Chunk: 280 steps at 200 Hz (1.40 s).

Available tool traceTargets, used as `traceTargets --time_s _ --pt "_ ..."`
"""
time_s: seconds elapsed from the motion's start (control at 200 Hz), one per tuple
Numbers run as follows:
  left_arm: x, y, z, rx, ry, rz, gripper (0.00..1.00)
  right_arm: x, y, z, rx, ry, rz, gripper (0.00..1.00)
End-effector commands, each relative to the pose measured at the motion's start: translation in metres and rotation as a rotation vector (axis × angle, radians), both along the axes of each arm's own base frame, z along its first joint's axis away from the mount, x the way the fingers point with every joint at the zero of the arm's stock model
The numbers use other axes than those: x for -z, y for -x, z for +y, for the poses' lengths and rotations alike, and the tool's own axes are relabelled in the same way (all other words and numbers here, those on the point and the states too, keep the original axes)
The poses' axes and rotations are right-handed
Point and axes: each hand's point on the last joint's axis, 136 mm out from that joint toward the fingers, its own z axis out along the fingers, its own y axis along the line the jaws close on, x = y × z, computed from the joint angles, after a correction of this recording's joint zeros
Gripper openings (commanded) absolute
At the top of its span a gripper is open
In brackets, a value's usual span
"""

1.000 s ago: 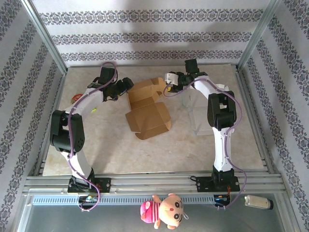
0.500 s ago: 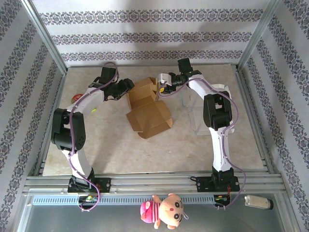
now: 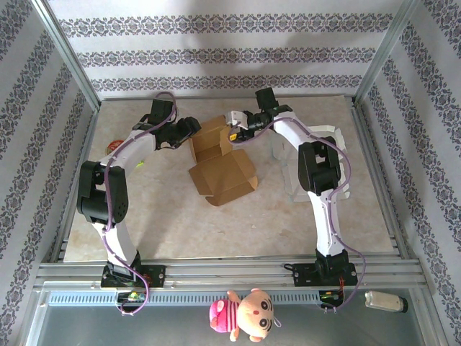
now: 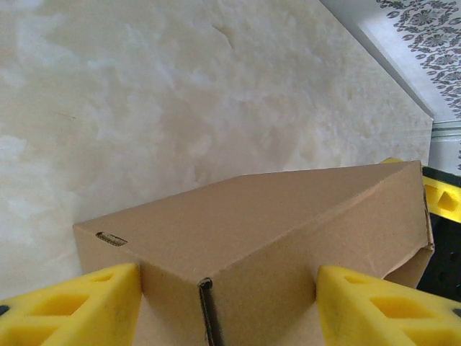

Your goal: Fold the paper box

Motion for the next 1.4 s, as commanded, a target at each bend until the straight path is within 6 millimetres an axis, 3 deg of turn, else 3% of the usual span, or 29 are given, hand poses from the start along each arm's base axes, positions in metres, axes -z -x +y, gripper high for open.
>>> traceTargets --time_s 0.0,0.11,0.265,0.505,0.715,0.874,0.994,1.119,1.244,1.394 --pt "0.011 0.003 -0.003 0.026 -0.006 0.02 0.63 0.016 0.008 0.017 0.009 0.046 0.038 0.55" --pt "0.011 0.004 -0.004 0.025 -0.002 0.016 0.63 0.025 0.001 0.019 0.085 0.103 0.026 0.5" --pt "0.012 0.005 -0.005 0.023 0.006 0.013 0.63 0.02 -0.002 0.026 0.197 0.072 0.079 0.5" --pt "0.01 0.004 -0.008 0.014 0.03 0.003 0.64 0.034 -0.001 0.034 0.368 0.122 0.128 0.52" --pt "-0.005 0.004 -0.011 0.014 0.066 -0.022 0.73 0.037 -0.011 0.033 0.483 0.171 0.085 0.33" --pt "-0.046 0.01 -0.015 0.012 0.134 -0.093 0.84 0.03 -0.01 0.027 0.53 0.171 0.091 0.16" --pt "-0.079 0.023 -0.004 -0.034 0.131 -0.167 0.88 0.018 -0.007 0.023 0.574 0.142 0.127 0.05" --pt "-0.097 0.044 0.01 -0.102 0.123 -0.196 0.9 -0.002 0.007 0.021 0.634 0.098 0.242 0.03" --pt "-0.093 0.069 0.02 -0.153 0.141 -0.177 0.9 -0.025 0.032 0.023 0.682 -0.004 0.425 0.03" --pt "-0.093 0.098 0.019 -0.151 0.184 -0.186 0.91 -0.012 0.06 0.015 0.786 0.002 0.511 0.04"
